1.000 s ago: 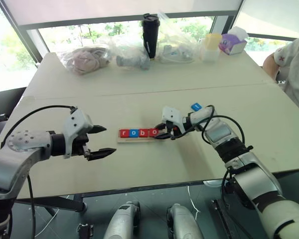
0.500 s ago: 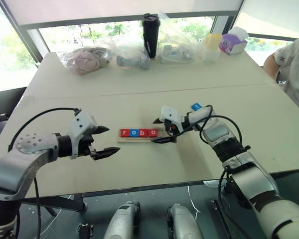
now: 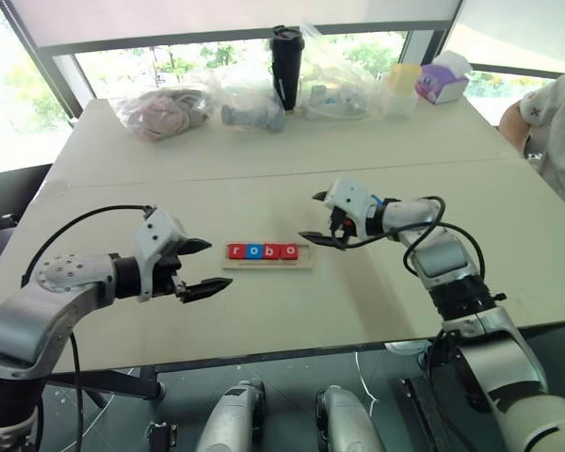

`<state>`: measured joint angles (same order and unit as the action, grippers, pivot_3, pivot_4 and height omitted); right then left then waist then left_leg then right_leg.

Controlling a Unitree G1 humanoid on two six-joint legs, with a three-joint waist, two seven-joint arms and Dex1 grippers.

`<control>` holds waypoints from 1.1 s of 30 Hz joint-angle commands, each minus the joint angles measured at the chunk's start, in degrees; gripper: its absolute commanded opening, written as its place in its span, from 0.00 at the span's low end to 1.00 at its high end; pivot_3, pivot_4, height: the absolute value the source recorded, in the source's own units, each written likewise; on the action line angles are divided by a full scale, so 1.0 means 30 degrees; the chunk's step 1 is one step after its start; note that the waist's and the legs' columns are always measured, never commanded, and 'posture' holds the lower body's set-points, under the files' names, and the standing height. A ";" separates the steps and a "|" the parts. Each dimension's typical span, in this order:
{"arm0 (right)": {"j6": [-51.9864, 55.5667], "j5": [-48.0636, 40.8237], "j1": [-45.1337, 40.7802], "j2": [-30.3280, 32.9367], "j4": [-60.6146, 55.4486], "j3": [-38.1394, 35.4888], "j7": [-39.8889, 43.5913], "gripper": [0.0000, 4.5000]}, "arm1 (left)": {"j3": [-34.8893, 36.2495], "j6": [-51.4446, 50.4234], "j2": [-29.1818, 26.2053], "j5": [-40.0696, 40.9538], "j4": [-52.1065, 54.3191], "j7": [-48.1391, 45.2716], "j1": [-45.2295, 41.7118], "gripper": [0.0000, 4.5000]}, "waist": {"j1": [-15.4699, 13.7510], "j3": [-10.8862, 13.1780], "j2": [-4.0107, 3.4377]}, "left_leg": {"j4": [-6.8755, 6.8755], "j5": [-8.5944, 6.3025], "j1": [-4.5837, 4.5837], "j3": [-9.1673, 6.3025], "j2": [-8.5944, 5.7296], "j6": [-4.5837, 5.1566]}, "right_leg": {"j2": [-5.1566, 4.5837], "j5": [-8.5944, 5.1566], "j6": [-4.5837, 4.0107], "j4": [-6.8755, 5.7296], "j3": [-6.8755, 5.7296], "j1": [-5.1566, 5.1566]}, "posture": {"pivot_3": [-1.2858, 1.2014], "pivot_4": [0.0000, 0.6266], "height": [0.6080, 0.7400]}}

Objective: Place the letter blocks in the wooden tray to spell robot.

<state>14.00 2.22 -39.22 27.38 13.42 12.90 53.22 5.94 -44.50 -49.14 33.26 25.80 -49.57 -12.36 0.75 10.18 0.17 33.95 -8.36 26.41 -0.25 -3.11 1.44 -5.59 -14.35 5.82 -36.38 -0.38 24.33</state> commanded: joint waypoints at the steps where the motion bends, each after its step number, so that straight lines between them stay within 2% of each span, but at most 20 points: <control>1: -0.0171 0.0328 0.0107 0.0005 -0.1268 0.0259 -0.0380 0.99 | 0.0052 0.0163 0.0026 0.0097 0.0142 0.0020 -0.0602 1.00 | 0.0036 0.0000 0.0000 | -0.0002 0.0001 0.0001 0.0001 0.0001 0.0001 | 0.0003 0.0001 0.0001 -0.0002 0.0001 0.0002 | 0.52 0.24 1.00; 28: -0.1252 0.1359 -0.0048 -0.0983 0.0224 0.1408 -0.1368 0.99 | -0.0389 0.0675 0.0429 -0.0422 -0.0026 0.0444 -0.0577 1.00 | -0.0004 0.0000 0.0001 | 0.0031 0.0010 -0.0005 0.0008 0.0001 0.0004 | 0.0013 0.0005 0.0008 -0.0009 0.0000 -0.0024 | 0.52 0.24 1.00; 33: -0.1397 0.1521 -0.0040 -0.0357 0.0238 0.0990 -0.1474 0.99 | -0.0429 0.0734 0.0492 -0.0544 -0.0084 0.0414 -0.0584 1.00 | -0.0033 0.0000 0.0001 | 0.0035 0.0010 -0.0004 0.0008 0.0001 0.0003 | 0.0014 0.0007 0.0010 -0.0010 -0.0001 -0.0027 | 0.52 0.24 1.00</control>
<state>10.96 6.62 -38.11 25.22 14.99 17.50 49.28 4.06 -43.36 -47.67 31.83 24.84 -48.34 -14.01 0.65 10.18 0.18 34.05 -8.32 26.40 -0.23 -3.11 1.45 -5.55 -14.33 5.85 -36.41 -0.39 24.25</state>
